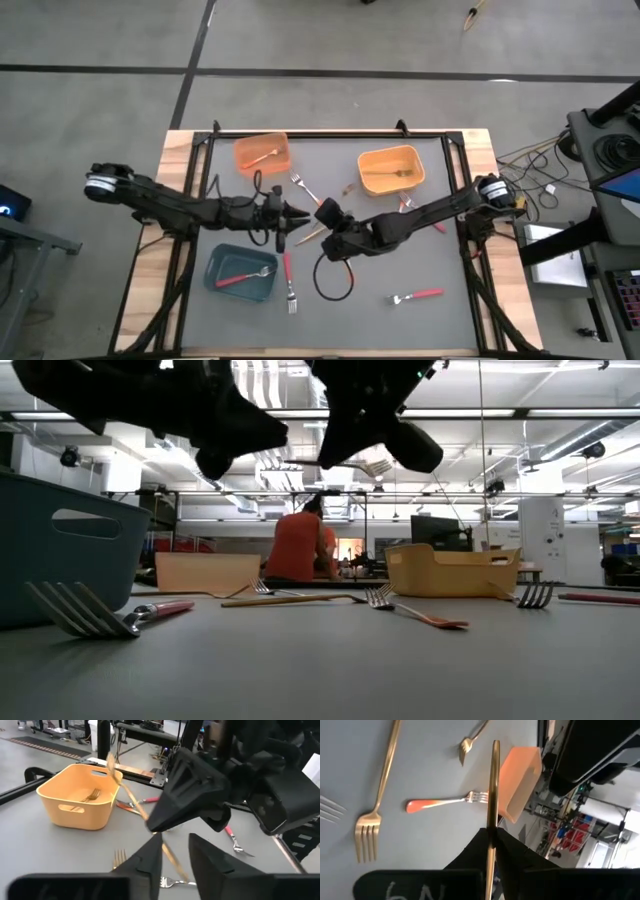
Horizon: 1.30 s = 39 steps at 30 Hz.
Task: Sort silverware by color (type)
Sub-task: Put the gold fork into the yellow bin
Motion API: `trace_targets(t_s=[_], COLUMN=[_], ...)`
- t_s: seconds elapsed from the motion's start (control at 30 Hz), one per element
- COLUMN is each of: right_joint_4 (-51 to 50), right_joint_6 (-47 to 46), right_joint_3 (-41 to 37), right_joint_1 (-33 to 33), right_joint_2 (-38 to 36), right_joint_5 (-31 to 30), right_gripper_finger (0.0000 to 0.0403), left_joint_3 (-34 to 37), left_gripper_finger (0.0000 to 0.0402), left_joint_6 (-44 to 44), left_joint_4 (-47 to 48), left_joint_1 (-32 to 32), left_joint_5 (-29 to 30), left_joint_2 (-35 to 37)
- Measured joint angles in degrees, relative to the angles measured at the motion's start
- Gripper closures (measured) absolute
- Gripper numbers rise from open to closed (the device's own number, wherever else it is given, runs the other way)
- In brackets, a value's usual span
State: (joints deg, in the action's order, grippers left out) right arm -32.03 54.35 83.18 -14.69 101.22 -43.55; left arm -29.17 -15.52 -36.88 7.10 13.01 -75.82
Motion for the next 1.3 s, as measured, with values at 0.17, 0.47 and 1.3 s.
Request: trace_targets(t_s=[0.17,0.47,1.3], right_joint_4=[-1.51,-5.26,-6.62], right_joint_6=[-1.33,-1.76,-2.41], right_joint_3=[-0.02,-0.07,-0.07], right_joint_1=[0.61,1.22,1.54], right_joint_2=[0.80,1.31,1.69], right_joint_5=[0.01,-1.09,-1.52], right_gripper_finger=[0.0390,0.0390,0.0374], left_joint_3=[-4.90,-15.22,-25.08], left_gripper_finger=[0.0268,0.0244,0.0400], left_joint_6=[4.00,5.54,4.26], left_joint_4=[4.50,21.77,32.86], left_joint_1=[-0.35,-0.75,-1.03], left_joint_5=[0.15,6.56,7.10], left_joint_2=[-5.91,-12.27,-19.90])
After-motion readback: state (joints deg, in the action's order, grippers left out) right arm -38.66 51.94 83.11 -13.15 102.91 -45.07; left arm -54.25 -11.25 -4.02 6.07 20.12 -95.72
